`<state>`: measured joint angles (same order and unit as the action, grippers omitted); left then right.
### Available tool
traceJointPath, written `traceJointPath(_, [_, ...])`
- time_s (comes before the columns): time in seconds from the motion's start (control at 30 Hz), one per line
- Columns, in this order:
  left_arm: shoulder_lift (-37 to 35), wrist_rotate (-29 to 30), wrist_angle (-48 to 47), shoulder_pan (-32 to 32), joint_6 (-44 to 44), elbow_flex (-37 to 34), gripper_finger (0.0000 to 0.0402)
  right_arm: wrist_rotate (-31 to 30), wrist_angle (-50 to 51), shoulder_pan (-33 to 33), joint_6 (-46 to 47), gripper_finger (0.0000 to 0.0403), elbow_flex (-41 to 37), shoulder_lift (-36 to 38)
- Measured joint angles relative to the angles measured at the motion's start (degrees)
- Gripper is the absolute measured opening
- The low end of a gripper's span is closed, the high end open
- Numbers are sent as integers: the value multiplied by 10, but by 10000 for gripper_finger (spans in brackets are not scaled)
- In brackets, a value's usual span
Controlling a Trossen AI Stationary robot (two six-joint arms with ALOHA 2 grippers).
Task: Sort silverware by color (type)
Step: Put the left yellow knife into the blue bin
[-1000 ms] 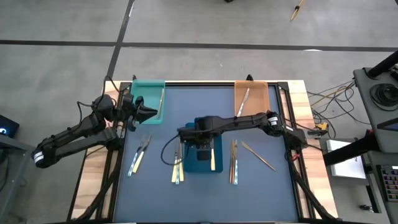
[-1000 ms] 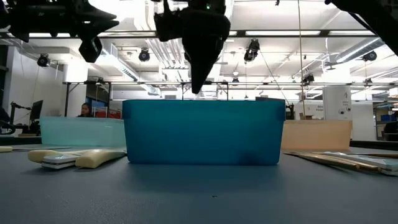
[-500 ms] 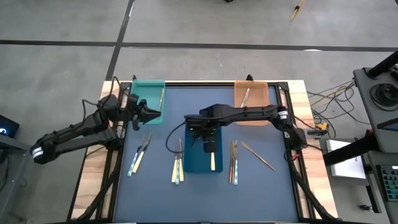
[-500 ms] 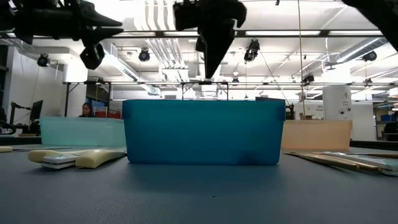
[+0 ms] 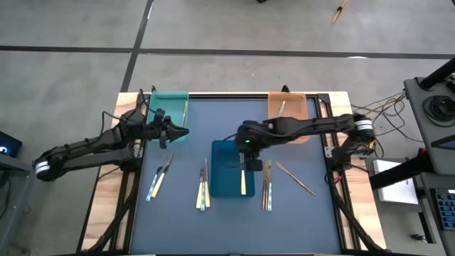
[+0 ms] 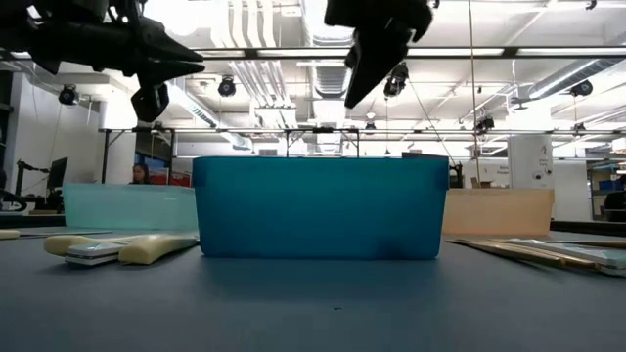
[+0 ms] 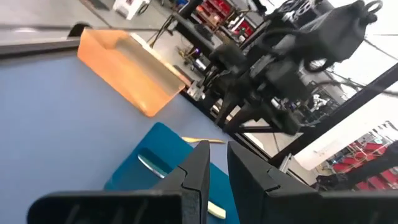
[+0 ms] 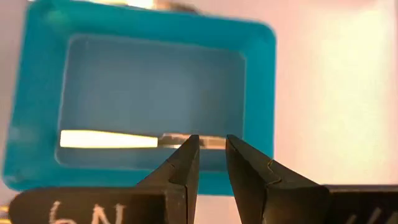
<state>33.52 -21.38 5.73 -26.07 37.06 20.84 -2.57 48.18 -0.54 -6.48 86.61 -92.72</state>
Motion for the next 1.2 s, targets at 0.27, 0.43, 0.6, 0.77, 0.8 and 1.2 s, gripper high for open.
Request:
traceJointPath(0.27, [30, 16, 10, 25, 34, 0, 39, 0, -179, 0, -17, 70, -155, 121])
traceJointPath(0.43, [40, 54, 17, 60, 60, 0, 38, -1, -280, 0, -51, 70, -233, 179])
traceJointPath(0.6, [58, 108, 33, 114, 82, 0, 38, -15, -340, -3, -109, 70, -285, 227])
traceJointPath(0.77, [76, 138, 33, 165, 119, 0, 38, -144, -338, -3, -123, 70, -298, 245])
traceJointPath(0.8, [79, 147, 33, 174, 125, 0, 38, -174, -339, -3, -111, 70, -298, 246])
traceJointPath(1.2, [177, 220, 30, 258, 185, 23, 37, -196, -369, -4, -131, 70, -317, 245])
